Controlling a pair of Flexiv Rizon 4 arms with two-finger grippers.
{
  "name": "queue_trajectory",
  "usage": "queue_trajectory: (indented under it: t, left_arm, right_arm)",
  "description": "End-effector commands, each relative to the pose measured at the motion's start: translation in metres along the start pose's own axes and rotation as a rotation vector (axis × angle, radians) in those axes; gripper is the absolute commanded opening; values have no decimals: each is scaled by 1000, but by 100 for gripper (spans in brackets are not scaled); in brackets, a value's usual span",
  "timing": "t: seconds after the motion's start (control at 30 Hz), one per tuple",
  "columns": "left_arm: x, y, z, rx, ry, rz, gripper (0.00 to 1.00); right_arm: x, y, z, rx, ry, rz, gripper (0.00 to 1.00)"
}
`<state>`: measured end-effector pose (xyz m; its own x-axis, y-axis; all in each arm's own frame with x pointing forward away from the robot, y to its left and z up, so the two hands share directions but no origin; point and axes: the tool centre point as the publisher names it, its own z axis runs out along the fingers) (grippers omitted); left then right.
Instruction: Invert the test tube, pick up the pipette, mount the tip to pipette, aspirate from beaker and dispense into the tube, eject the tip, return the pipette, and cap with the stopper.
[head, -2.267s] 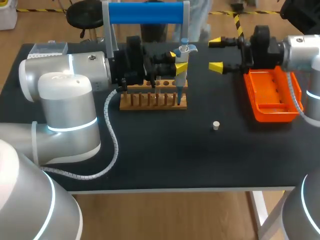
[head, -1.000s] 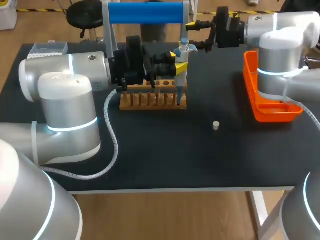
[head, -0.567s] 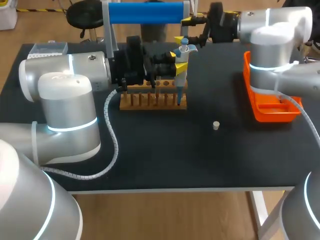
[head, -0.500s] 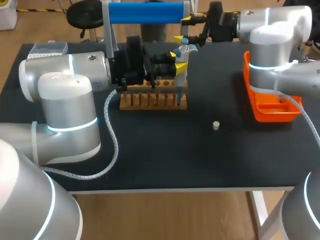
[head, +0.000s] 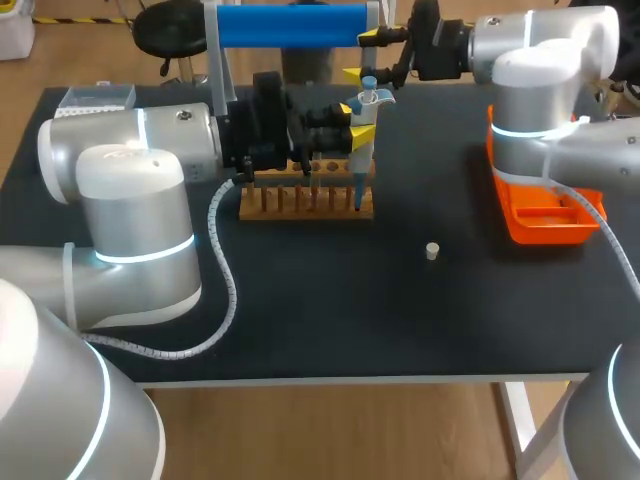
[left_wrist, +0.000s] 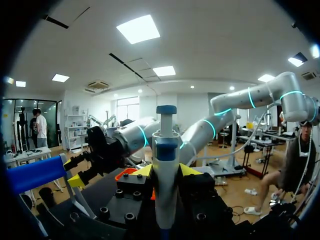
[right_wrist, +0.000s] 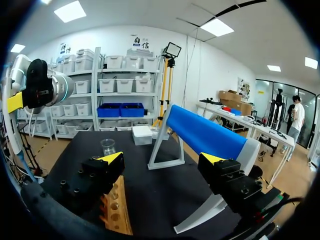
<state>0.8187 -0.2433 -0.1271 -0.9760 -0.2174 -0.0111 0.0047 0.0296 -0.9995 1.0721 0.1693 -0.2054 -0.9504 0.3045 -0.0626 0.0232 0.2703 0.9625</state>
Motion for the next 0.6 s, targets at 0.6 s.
queue_trajectory:
  t: [0.6]
  left_arm:
    - [1,1,0,4,-3,1,0]
  right_arm:
    - [6,6,-1,12,-5,-6,100]
